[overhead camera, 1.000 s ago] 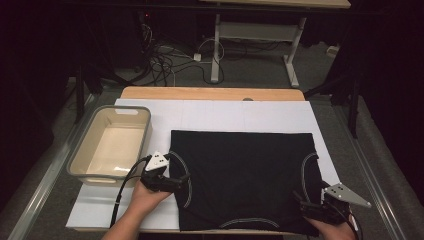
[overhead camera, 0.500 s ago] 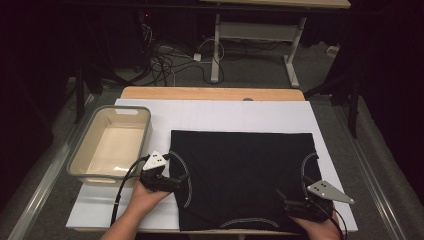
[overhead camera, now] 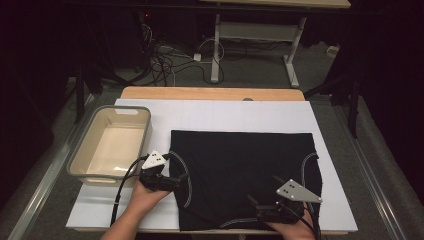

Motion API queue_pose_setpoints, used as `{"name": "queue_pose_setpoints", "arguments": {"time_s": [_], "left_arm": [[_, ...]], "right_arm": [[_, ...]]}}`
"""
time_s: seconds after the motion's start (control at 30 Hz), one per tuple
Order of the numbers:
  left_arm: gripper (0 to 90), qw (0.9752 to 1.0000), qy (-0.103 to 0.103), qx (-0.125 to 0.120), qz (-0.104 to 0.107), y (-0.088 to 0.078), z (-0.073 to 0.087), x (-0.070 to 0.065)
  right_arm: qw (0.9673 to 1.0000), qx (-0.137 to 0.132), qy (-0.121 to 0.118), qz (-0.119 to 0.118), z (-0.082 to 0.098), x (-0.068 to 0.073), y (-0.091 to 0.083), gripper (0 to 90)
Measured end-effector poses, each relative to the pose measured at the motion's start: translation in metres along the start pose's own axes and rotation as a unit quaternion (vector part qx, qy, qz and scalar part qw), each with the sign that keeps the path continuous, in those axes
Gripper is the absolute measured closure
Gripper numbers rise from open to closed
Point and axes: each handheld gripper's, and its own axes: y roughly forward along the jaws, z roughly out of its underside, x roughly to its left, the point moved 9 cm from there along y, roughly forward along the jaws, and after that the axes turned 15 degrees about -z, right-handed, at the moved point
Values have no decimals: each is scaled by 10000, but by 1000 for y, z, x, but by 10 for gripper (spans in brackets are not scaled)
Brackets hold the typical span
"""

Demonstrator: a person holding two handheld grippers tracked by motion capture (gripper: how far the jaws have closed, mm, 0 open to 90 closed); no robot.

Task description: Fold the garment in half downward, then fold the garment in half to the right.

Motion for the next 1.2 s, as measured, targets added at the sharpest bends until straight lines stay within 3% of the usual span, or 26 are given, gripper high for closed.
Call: {"name": "queue_pose_setpoints", "arguments": {"time_s": [0.3, 0.47, 0.7, 0.87, 1.1, 1.2], "left_arm": [[0, 10000, 44, -69, 3, -2, 0, -1], [0, 9999, 29, -115, 42, -3, 0, -1], [0, 9998, 79, -140, 102, -3, 0, -3], [0, 9998, 70, -148, 133, -4, -1, -2], [0, 9997, 43, -192, 126, -5, -1, -2], [0, 9997, 8, -206, 106, -5, -1, -1]], "right_arm": [[9995, 76, -140, -264, -8, 25, 29, 0], [9986, 54, -188, -489, -16, 44, 47, 0], [9959, 219, -236, -846, -18, 76, 76, 7], [9941, 303, -123, -1036, -19, 94, 91, 73], [9906, 544, -116, -1247, -17, 121, 106, 312], [9890, 696, -56, -1304, -13, 128, 114, 358]]}}
